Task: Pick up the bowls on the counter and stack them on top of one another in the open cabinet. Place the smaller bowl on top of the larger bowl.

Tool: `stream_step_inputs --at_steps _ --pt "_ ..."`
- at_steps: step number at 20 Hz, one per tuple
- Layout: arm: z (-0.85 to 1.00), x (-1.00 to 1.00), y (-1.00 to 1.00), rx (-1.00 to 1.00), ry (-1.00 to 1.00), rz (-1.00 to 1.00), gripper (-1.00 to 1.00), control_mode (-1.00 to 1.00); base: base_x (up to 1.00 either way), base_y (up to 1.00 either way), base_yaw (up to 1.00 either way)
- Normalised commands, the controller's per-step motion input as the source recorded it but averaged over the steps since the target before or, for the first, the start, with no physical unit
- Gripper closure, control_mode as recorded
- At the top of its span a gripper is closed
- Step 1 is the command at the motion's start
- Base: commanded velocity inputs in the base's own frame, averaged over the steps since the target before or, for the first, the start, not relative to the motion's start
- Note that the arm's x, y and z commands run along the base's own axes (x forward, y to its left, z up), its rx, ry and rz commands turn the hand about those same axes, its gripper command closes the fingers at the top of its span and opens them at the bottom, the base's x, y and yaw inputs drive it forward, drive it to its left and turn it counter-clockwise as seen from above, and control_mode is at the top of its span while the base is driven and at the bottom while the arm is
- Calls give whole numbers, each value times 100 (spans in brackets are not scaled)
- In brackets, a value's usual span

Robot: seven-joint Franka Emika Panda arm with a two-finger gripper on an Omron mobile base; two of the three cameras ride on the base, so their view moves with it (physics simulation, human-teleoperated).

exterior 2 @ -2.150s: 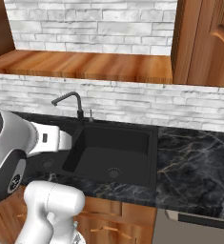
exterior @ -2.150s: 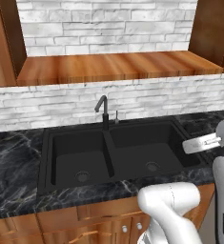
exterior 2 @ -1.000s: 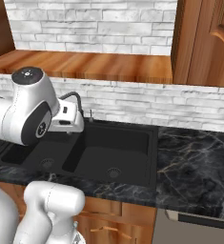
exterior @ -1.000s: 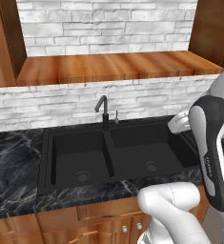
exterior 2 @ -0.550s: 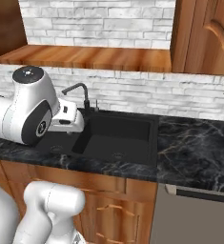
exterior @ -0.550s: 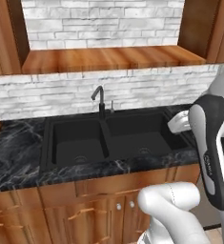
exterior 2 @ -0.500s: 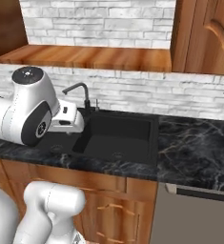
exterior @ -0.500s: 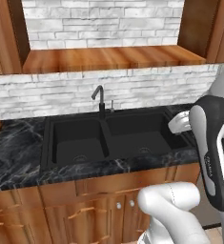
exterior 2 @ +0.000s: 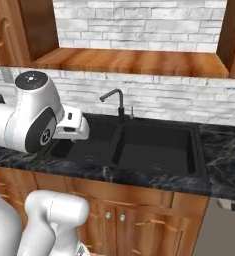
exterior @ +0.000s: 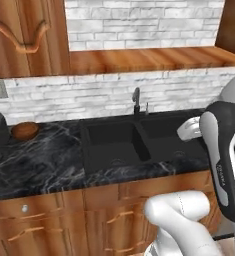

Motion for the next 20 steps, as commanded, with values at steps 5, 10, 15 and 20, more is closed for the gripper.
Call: stream_step_inputs --at_steps 5,10,15,20 --pt "0 0 0 0 0 0 -100 100 0 97 -1" --pt "0 0 0 0 0 0 -100 100 0 98 -1" --pt "0 0 0 0 0 0 -100 100 0 93 0" --pt "0 0 0 0 0 0 -100 100 0 84 0"
